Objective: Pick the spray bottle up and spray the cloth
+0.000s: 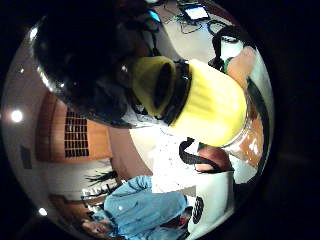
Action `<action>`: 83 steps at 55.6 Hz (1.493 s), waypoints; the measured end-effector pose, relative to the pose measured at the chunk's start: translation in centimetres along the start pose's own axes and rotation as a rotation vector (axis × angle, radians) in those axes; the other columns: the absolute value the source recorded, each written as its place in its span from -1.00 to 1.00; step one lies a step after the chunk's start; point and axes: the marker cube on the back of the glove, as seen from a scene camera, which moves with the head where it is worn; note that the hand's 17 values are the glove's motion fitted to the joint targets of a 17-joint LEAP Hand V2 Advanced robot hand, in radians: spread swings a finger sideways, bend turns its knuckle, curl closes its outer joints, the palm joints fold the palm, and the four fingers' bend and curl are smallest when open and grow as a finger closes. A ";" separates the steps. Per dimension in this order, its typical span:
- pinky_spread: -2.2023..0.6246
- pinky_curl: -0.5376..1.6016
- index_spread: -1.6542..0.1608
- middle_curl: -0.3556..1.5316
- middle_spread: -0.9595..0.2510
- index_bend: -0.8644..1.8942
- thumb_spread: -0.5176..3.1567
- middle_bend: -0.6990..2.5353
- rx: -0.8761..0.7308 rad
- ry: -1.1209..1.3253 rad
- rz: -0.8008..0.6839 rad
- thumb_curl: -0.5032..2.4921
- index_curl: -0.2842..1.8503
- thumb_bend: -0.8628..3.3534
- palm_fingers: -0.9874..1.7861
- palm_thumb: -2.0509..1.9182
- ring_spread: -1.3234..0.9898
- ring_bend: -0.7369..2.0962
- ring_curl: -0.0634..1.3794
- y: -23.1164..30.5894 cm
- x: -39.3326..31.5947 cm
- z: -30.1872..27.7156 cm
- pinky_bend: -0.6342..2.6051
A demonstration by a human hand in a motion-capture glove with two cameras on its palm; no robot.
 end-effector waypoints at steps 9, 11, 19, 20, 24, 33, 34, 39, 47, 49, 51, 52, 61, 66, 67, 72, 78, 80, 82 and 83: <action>0.32 -0.11 0.52 -0.14 0.28 -0.28 -0.25 -0.27 -0.050 0.160 -0.052 -0.35 -0.43 -0.60 0.63 0.50 -0.02 -0.06 -0.32 0.3 -2.7 -0.7 -0.31; 0.32 -0.11 0.51 -0.14 0.28 -0.28 -0.25 -0.27 -0.065 0.185 -0.060 -0.35 -0.43 -0.60 0.63 0.50 -0.02 -0.06 -0.32 0.4 -3.3 -0.5 -0.31; 0.32 -0.11 0.51 -0.14 0.28 -0.28 -0.25 -0.27 -0.134 0.268 -0.071 -0.35 -0.43 -0.60 0.63 0.49 -0.02 -0.06 -0.32 0.5 -4.5 1.3 -0.31; 0.32 -0.11 0.51 -0.14 0.28 -0.28 -0.25 -0.27 -0.141 0.276 -0.070 -0.35 -0.43 -0.60 0.62 0.49 -0.02 -0.06 -0.32 0.5 -4.6 1.6 -0.31; 0.32 -0.11 0.51 -0.14 0.28 -0.28 -0.25 -0.27 -0.156 0.300 -0.071 -0.34 -0.43 -0.60 0.63 0.49 -0.02 -0.06 -0.31 0.5 -5.0 2.3 -0.31; 0.32 -0.11 0.51 -0.14 0.28 -0.28 -0.25 -0.27 -0.150 0.335 -0.068 -0.34 -0.43 -0.60 0.63 0.49 -0.02 -0.06 -0.31 0.3 -5.2 2.0 -0.31; 0.32 -0.11 0.51 -0.14 0.28 -0.28 -0.25 -0.27 -0.146 0.337 -0.067 -0.34 -0.43 -0.60 0.63 0.49 -0.02 -0.06 -0.31 0.4 -5.3 1.8 -0.31; 0.32 -0.11 0.51 -0.14 0.28 -0.28 -0.25 -0.27 -0.116 0.341 -0.059 -0.34 -0.43 -0.60 0.63 0.49 -0.02 -0.06 -0.31 0.5 -5.8 0.7 -0.31; 0.32 -0.11 0.51 -0.14 0.28 -0.28 -0.25 -0.27 -0.073 0.347 -0.059 -0.34 -0.43 -0.60 0.63 0.49 -0.02 -0.06 -0.31 0.4 -5.7 -0.6 -0.31; 0.32 -0.11 0.51 -0.14 0.28 -0.28 -0.25 -0.27 -0.073 0.345 -0.056 -0.34 -0.43 -0.60 0.63 0.49 -0.02 -0.07 -0.31 0.4 -5.7 -0.6 -0.31; 0.32 -0.11 0.51 -0.14 0.28 -0.28 -0.26 -0.27 -0.077 0.338 -0.053 -0.34 -0.43 -0.60 0.63 0.49 -0.02 -0.07 -0.31 0.3 -5.7 -0.4 -0.31; 0.32 -0.11 0.51 -0.14 0.28 -0.28 -0.26 -0.27 -0.080 0.335 -0.052 -0.34 -0.43 -0.60 0.63 0.49 -0.02 -0.07 -0.31 0.3 -5.7 -0.3 -0.31; 0.32 -0.11 0.51 -0.14 0.28 -0.28 -0.26 -0.28 -0.121 0.315 -0.041 -0.34 -0.43 -0.60 0.63 0.49 -0.02 -0.07 -0.31 0.0 -5.5 1.5 -0.31; 0.32 -0.11 0.51 -0.14 0.28 -0.28 -0.26 -0.28 -0.101 0.283 -0.054 -0.34 -0.43 -0.60 0.63 0.49 -0.02 -0.07 -0.32 0.0 -6.2 1.4 -0.31; 0.32 -0.11 0.51 -0.14 0.28 -0.28 -0.26 -0.28 -0.092 0.274 -0.059 -0.34 -0.43 -0.60 0.63 0.49 -0.02 -0.07 -0.31 0.1 -6.5 1.3 -0.31; 0.32 -0.11 0.51 -0.14 0.28 -0.28 -0.26 -0.28 -0.027 0.185 -0.096 -0.33 -0.42 -0.60 0.63 0.49 -0.02 -0.07 -0.32 0.4 -8.1 -0.3 -0.31; 0.32 -0.11 0.51 -0.14 0.28 -0.28 -0.26 -0.28 0.114 -0.079 -0.166 -0.33 -0.42 -0.60 0.63 0.49 -0.02 -0.07 -0.31 1.0 -11.8 -2.5 -0.31; 0.32 -0.11 0.51 -0.14 0.28 -0.28 -0.26 -0.27 0.164 -0.200 -0.187 -0.33 -0.43 -0.60 0.63 0.49 -0.02 -0.07 -0.31 1.3 -13.6 -2.9 -0.31; 0.32 -0.11 0.51 -0.14 0.28 -0.28 -0.26 -0.27 0.201 -0.314 -0.205 -0.33 -0.43 -0.60 0.63 0.49 -0.02 -0.07 -0.31 1.7 -15.3 -2.9 -0.31; 0.32 -0.11 0.51 -0.14 0.28 -0.28 -0.26 -0.27 0.216 -0.369 -0.213 -0.33 -0.43 -0.60 0.63 0.49 -0.02 -0.07 -0.31 1.9 -16.1 -2.7 -0.31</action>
